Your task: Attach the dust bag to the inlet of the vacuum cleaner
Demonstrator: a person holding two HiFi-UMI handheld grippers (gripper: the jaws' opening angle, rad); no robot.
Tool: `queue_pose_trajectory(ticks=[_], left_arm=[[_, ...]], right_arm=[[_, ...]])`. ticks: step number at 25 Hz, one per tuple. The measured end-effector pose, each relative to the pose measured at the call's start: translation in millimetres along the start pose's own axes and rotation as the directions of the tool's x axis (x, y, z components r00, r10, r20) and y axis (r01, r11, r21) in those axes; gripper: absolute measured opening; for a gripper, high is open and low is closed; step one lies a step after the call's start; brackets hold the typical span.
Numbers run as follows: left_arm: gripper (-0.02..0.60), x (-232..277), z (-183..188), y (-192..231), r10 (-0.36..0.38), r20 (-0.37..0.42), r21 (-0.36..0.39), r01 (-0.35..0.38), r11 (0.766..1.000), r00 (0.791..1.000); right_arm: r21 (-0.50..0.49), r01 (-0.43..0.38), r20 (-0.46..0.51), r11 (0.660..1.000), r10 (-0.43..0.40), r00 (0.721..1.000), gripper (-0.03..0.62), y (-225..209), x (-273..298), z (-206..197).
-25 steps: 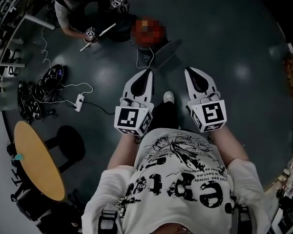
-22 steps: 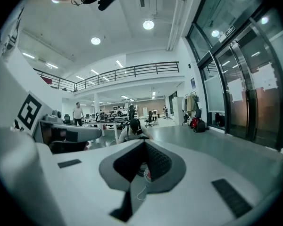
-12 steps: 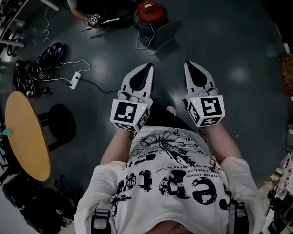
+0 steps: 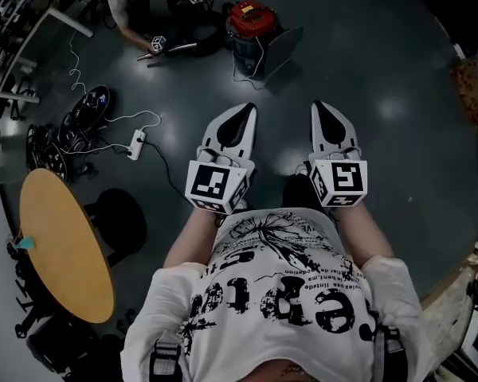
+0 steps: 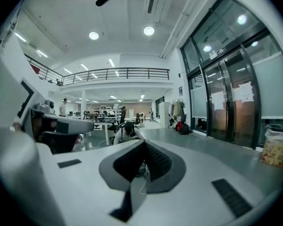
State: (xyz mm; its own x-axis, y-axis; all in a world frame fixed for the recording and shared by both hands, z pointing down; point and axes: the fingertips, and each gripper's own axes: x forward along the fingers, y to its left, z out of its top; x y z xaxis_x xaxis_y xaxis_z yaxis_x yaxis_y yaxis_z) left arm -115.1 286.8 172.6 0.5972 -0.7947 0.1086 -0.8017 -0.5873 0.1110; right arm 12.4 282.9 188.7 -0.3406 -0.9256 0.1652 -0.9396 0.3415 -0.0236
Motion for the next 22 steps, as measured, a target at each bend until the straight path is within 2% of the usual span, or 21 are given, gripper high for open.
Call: queue_pose_trajectory(ticks=[4,9,15,22], left_arm=[[0.003,-61.1,-3.6,23.6,-0.057,-0.009,0.013,0.057,0.998,0.998],[0.003,-116.3,-13.7,33.5,-0.115,-0.028,0.021,0.115,0.993,0.993],[0.003,-154.8,-20.9,24.0,-0.16,-0.031,0.0,0.161,0.987,0.987],[0.003,-167.7,-14.4,2.6,-0.148,-0.027,0.008,0.148,0.989,0.989]], right_arm=[[0.033,0.088,0.017,0.996,-0.089,0.996,0.002,58.2,-21.9,-4.5],[0.075,0.178,0.012,0.981,-0.179,0.984,0.002,111.6,-55.2,-14.6],[0.069,0.194,-0.002,0.979,-0.195,0.981,0.002,156.8,-94.8,-18.6],[0.052,0.179,-0.003,0.983,-0.179,0.984,0.002,162.8,-123.8,-13.6]])
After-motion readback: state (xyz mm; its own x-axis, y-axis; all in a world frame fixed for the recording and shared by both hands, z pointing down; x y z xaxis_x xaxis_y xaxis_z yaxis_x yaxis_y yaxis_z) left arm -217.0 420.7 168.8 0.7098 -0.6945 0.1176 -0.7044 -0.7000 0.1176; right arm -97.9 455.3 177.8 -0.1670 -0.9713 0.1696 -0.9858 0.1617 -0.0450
